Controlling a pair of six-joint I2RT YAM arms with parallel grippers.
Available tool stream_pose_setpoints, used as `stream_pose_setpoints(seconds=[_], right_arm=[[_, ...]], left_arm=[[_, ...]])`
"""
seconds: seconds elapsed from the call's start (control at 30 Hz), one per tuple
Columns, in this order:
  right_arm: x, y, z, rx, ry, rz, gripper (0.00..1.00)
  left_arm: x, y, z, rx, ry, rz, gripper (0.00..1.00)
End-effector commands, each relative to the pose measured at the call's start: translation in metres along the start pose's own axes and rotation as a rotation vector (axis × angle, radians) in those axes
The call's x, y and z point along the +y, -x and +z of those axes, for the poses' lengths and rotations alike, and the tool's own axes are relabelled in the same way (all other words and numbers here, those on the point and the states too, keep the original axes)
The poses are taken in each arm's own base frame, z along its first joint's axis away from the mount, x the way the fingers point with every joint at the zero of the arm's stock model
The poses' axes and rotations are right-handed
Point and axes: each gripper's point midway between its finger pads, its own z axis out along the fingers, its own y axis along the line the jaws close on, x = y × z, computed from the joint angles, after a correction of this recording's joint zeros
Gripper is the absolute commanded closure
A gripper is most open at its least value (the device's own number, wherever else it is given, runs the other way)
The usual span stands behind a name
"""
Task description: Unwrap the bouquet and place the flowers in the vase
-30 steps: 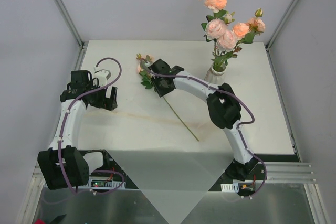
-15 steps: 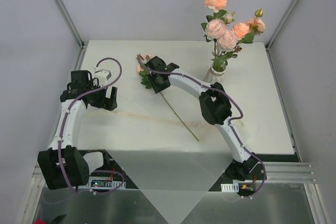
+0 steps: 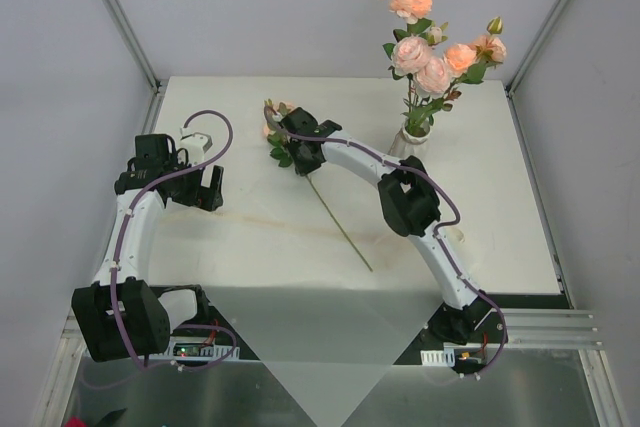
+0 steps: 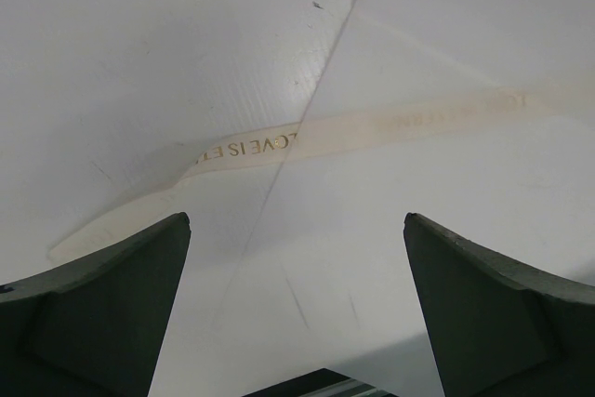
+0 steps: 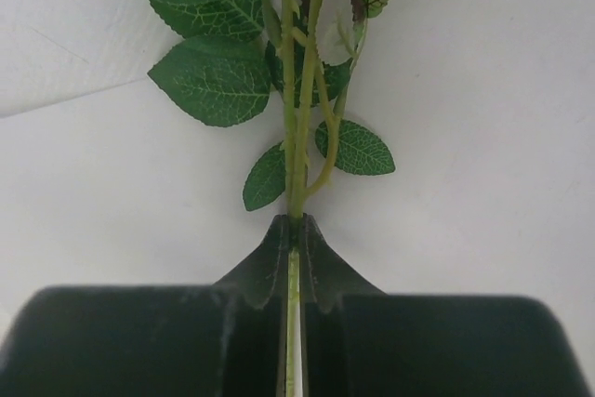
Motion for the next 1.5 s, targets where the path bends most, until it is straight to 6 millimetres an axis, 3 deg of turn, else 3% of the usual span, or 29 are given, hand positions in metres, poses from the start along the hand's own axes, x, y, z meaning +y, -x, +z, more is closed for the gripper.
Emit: stream_pose_setpoints(seconds=[0.0, 0.2, 0.23, 0.3, 0.33, 0.4, 0.43, 0.5, 0.53, 0.6, 0.63, 0.67, 0.7, 0.73, 0.8, 0.83, 0.9, 0.93, 1.1, 1.3, 1.47], right_arm=[[0.001, 0.038, -0.033, -0.123, -0.002, 0.031, 0.99], [0.007, 0.11, -0.112, -0.402, 0.06, 0.054, 0.99], [0.009, 0.127, -0.134, -0.476, 0.079, 0.058, 0.99], [0.013, 0.142, -0.158, -0.548, 0.112, 0.056, 0.99], [0.014, 0.157, -0.183, -0.619, 0.13, 0.054, 0.99], [0.018, 0.168, -0.207, -0.683, 0.16, 0.046, 0.99], [0.018, 0.18, -0.234, -0.754, 0.173, 0.039, 0.99], [0.021, 0.189, -0.259, -0.812, 0.195, 0.024, 0.99], [0.02, 0.196, -0.288, -0.879, 0.202, 0.022, 0.99], [0.029, 0.196, -0.311, -0.93, 0.246, -0.033, 1.0], [0.028, 0.203, -0.35, -1.03, 0.256, -0.046, 0.99], [0.028, 0.198, -0.354, -1.047, 0.248, -0.084, 0.99], [0.028, 0.199, -0.37, -1.089, 0.25, -0.098, 0.99], [0.025, 0.201, -0.412, -1.194, 0.252, -0.109, 0.99], [0.023, 0.197, -0.436, -1.283, 0.235, -0.158, 0.99], [0.017, 0.191, -0.471, -1.354, 0.223, -0.17, 0.99], [0.007, 0.184, -0.493, -1.428, 0.155, -0.211, 0.99], [-0.001, 0.176, -0.521, -1.481, 0.121, -0.213, 0.99], [-0.05, 0.153, -0.579, -1.642, -0.118, -0.186, 0.99], [-0.109, 0.118, -0.613, -1.725, -0.34, -0.105, 0.99], [-0.13, 0.1, -0.624, -1.742, -0.366, -0.052, 0.99]], left_arm=[[0.005, -0.002, 0.001, 0.002, 0.018, 0.003, 0.01], [0.003, 0.002, 0.0, -0.008, 0.011, -0.011, 0.01], [0.004, 0.002, -0.001, -0.009, 0.014, -0.015, 0.01], [0.005, 0.003, -0.001, -0.01, 0.02, -0.017, 0.01], [0.005, 0.004, -0.002, -0.011, 0.02, -0.018, 0.01], [0.005, 0.003, -0.002, -0.011, 0.021, -0.021, 0.01], [0.005, 0.004, -0.002, -0.014, 0.023, -0.02, 0.01], [0.005, 0.005, -0.003, -0.015, 0.026, -0.025, 0.01], [0.005, 0.006, -0.004, -0.018, 0.026, -0.026, 0.01], [0.005, 0.008, -0.005, -0.025, 0.029, -0.029, 0.01], [0.005, 0.008, -0.005, -0.025, 0.029, -0.032, 0.01], [0.006, 0.01, -0.005, -0.026, 0.031, -0.033, 0.01], [0.006, 0.01, -0.005, -0.027, 0.033, -0.035, 0.01], [0.006, 0.011, -0.005, -0.026, 0.032, -0.036, 0.01], [0.007, 0.014, -0.007, -0.034, 0.037, -0.038, 0.01], [0.007, 0.014, -0.007, -0.034, 0.04, -0.042, 0.01], [0.007, 0.017, -0.009, -0.044, 0.04, -0.039, 0.01], [0.006, 0.017, -0.01, -0.045, 0.041, -0.043, 0.01], [0.004, 0.014, -0.009, -0.042, 0.036, -0.049, 0.01], [0.006, 0.019, -0.011, -0.051, 0.042, -0.046, 0.01], [0.007, 0.022, -0.013, -0.055, 0.041, -0.039, 0.01]])
